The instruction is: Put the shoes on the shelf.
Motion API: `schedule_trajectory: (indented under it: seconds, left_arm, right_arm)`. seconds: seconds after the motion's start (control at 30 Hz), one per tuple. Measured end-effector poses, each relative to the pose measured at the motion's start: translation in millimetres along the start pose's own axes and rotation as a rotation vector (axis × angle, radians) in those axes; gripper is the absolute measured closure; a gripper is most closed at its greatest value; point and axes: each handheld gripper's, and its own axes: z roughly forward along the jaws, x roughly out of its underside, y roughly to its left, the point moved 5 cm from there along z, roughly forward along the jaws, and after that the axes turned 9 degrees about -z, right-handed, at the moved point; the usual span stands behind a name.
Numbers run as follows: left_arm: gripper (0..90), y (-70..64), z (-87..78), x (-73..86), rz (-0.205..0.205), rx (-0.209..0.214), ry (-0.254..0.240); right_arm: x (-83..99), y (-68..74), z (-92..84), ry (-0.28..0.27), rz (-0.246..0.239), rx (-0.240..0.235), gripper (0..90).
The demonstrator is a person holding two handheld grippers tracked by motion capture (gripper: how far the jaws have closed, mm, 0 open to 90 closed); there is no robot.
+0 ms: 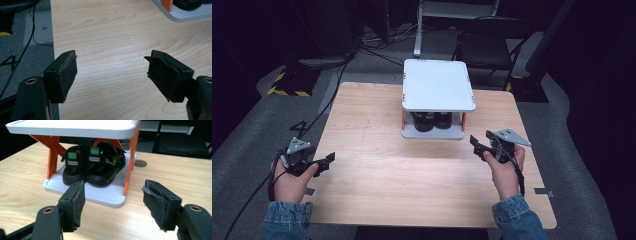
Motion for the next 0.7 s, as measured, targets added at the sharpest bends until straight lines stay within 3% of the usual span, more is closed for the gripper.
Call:
schedule_trajectory:
  seconds: [0.1, 0.2, 0.23, 0.33, 0.4, 0.47, 0.63, 0.7]
  left_arm:
    - [23.8, -0.2, 0.2, 0.6, 0.005, 0.000, 0.008]
    - [23.8, -1.0, 0.8, 1.4, 0.012, 0.002, 0.018]
    - [23.8, -1.4, 1.1, 1.7, 0.012, 0.005, 0.021]
    - [23.6, -2.6, 1.8, 2.9, 0.017, 0.013, 0.032]
    - [23.5, -2.9, 2.3, 3.7, 0.016, 0.017, 0.042]
    - [23.5, -3.0, 3.1, 4.0, 0.018, 0.021, 0.045]
    - [23.3, -3.4, 7.1, 5.2, 0.024, 0.026, 0.064]
    - [23.1, -3.7, 9.1, 5.8, 0.027, 0.028, 0.070]
  right_arm:
    - [9.1, -17.2, -10.9, 0.012, 0.009, -0.022, 35.5]
    - [21.1, -27.2, -20.0, 0.028, -0.018, -0.069, 35.1]
    - [29.7, -33.2, -22.6, 0.031, 0.003, -0.081, 35.1]
    - [47.5, -44.7, -21.5, 0.137, -0.002, -0.099, 28.7]
    - [61.3, -53.9, -21.7, 0.195, 0.006, -0.061, 27.6]
    - [71.5, -61.6, -20.9, 0.212, -0.010, -0.033, 25.0]
    - [87.7, -73.3, -17.6, 0.239, 0.015, -0.024, 21.5]
    - [94.7, -76.3, -15.4, 0.254, 0.002, -0.031, 18.8]
